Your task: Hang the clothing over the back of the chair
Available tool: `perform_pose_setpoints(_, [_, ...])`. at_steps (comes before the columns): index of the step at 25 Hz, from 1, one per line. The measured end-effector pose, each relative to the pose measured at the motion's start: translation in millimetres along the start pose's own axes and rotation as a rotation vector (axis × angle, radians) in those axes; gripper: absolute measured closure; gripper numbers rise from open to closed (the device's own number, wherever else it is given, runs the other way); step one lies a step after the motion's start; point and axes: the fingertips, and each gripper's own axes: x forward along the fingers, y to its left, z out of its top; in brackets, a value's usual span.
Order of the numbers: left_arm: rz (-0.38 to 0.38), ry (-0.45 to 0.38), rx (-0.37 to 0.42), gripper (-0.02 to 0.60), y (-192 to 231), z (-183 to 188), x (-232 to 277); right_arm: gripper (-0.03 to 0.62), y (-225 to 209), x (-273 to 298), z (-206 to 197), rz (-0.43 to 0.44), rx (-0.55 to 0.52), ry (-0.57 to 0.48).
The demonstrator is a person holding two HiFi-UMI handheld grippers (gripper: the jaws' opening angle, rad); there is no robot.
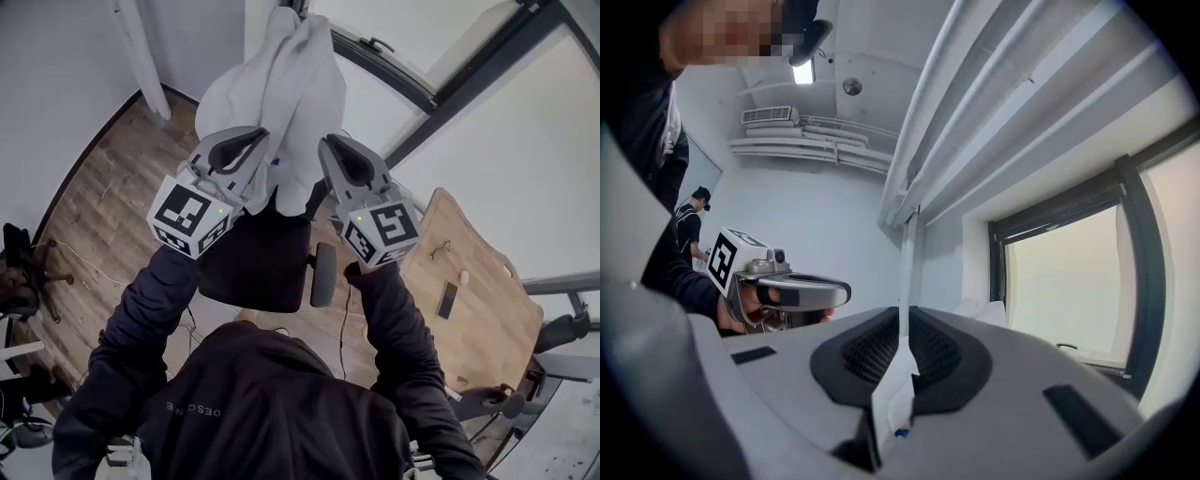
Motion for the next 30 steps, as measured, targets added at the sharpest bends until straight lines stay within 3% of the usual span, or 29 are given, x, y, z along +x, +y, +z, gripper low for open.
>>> perform_pose_setpoints(5, [-0.006,-0.010,-0.034,0.563,-39,-4,-39,0.588,43,-38,2,0.042,-0.029,-0.002])
perform_pose_setpoints(11, [0.015,-0.017,-0.017,0.565,-77,-15,-78,0.601,95,-75,-12,0.041,-0.079,-0.006])
perform_pose_setpoints(17, [-0.007,0.026,-0.050,0.565,-122,-39,-108,0.600,143,-106,-31,0.067,-0.031,-0.013])
perform_pose_setpoints(21, [-0.030,0.027,-0.060,0.565,-146,-49,-127,0.600,161,-123,-42,0.068,-0.010,-0.018])
perform_pose_setpoints(30, [0.004,0.030,-0.059,0.563,-159,-59,-161,0.600,184,-141,-48,0.066,0.014,-0.017])
